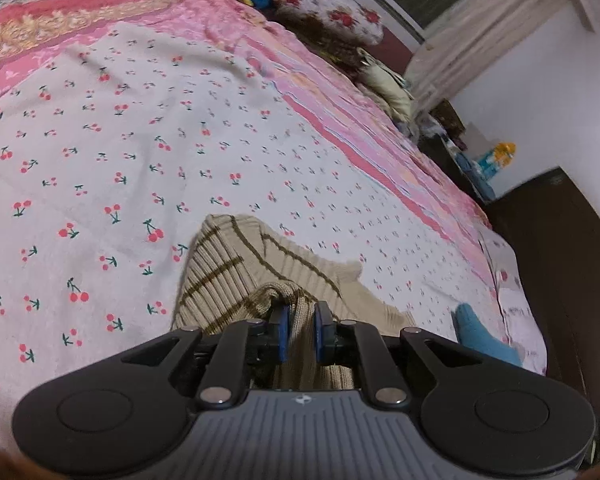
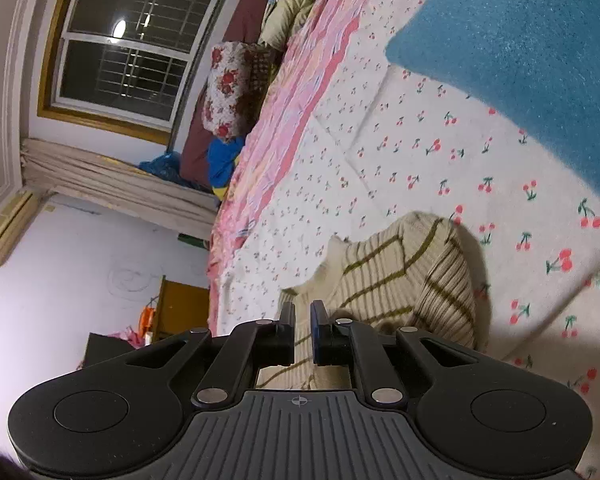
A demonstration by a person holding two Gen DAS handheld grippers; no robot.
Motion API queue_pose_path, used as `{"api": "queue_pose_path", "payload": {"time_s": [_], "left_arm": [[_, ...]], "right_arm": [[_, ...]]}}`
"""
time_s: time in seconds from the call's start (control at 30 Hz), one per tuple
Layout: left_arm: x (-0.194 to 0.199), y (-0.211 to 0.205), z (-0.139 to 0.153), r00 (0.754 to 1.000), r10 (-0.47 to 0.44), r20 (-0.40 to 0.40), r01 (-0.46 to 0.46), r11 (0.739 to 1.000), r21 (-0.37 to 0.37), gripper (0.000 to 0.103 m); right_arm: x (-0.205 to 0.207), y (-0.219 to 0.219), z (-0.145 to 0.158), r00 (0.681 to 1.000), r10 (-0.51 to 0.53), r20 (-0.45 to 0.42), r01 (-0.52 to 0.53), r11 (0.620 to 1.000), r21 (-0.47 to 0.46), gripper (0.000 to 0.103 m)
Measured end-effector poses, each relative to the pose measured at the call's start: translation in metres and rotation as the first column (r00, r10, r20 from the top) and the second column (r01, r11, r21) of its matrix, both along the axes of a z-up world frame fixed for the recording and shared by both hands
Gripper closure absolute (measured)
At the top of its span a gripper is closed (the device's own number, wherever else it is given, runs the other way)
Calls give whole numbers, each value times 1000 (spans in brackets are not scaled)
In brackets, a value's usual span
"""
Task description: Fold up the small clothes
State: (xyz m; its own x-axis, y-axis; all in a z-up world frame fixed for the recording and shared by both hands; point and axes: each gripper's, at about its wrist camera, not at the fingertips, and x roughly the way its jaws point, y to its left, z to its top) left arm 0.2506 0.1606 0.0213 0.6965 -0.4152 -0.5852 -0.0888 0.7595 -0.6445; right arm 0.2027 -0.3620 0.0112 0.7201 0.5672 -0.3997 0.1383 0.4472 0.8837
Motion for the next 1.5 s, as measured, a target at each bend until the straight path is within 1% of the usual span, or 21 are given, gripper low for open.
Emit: {"api": "queue_pose_path", "payload": {"time_s": [0.07, 0.1, 0.17, 0.27, 0.3, 0.33, 0.4, 0.5, 0.6, 0.73, 0.97, 1.03, 1.07, 1.17, 1.27, 1.33, 1.4, 1.5], "left_arm": [[4, 2, -4, 999, 25, -20, -26, 999, -34, 85], [6, 3, -6, 999, 29, -28, -30, 999, -44, 85], [8, 2, -5, 999, 37, -32, -39, 998, -44, 85], [10, 0, 0, 999, 42, -20, -43, 999, -32, 84], [11, 0, 3, 999, 48, -16, -48, 998, -28, 84], [13, 0, 5, 998, 57, -9, -57, 998, -23, 84], [17, -1, 8, 997, 74, 0, -74, 997, -6, 84], [21, -3, 8, 995, 96, 1, -96, 995, 37, 83], [25, -1, 3, 994, 110, -21, -109, 994, 25, 82], [27, 1, 2, 991, 135, -17, -135, 991, 11, 80], [32, 8, -1, 986, 166, -23, -166, 986, -4, 73], [33, 11, 0, 984, 178, -17, -178, 984, -12, 68], [32, 12, 1, 984, 177, -14, -178, 984, -18, 67], [28, 13, 3, 987, 163, -6, -163, 987, -8, 65], [17, 15, 1, 990, 140, -18, -140, 990, 14, 62], [8, 19, -4, 991, 129, -31, -128, 992, 22, 61], [1, 23, -10, 992, 119, -49, -118, 993, 18, 61], [-5, 25, -14, 993, 103, -55, -102, 995, 24, 61]], "right_arm": [[-2, 2, 2, 1000, 8, 17, -8, 1000, -14, 92], [-4, 3, 5, 1000, 13, 28, -12, 999, -36, 91], [-9, 7, 11, 998, 33, 48, -27, 993, -117, 90], [-24, 19, 21, 992, 95, 88, -66, 955, -289, 89], [-29, 22, 24, 989, 118, 93, -82, 941, -328, 88], [-33, 25, 24, 986, 139, 95, -97, 929, -357, 84], [-40, 31, 22, 981, 174, 83, -128, 909, -396, 82], [-43, 36, 18, 976, 208, 67, -166, 906, -390, 82], [-40, 39, 15, 972, 227, 65, -187, 907, -378, 82], [-32, 39, 15, 975, 212, 64, -181, 928, -326, 82], [-35, 33, 17, 980, 183, 74, -148, 929, -340, 82], [-36, 30, 14, 983, 173, 64, -141, 929, -343, 82], [-37, 30, 13, 983, 172, 60, -140, 926, -350, 82], [-37, 33, 13, 983, 176, 59, -139, 908, -396, 82], [-35, 41, 17, 978, 195, 77, -134, 862, -488, 81], [-30, 46, 19, 975, 209, 80, -133, 828, -545, 77], [-22, 50, 19, 973, 217, 73, -138, 811, -569, 74], [-7, 55, 17, 973, 223, 58, -146, 792, -593, 74]]}}
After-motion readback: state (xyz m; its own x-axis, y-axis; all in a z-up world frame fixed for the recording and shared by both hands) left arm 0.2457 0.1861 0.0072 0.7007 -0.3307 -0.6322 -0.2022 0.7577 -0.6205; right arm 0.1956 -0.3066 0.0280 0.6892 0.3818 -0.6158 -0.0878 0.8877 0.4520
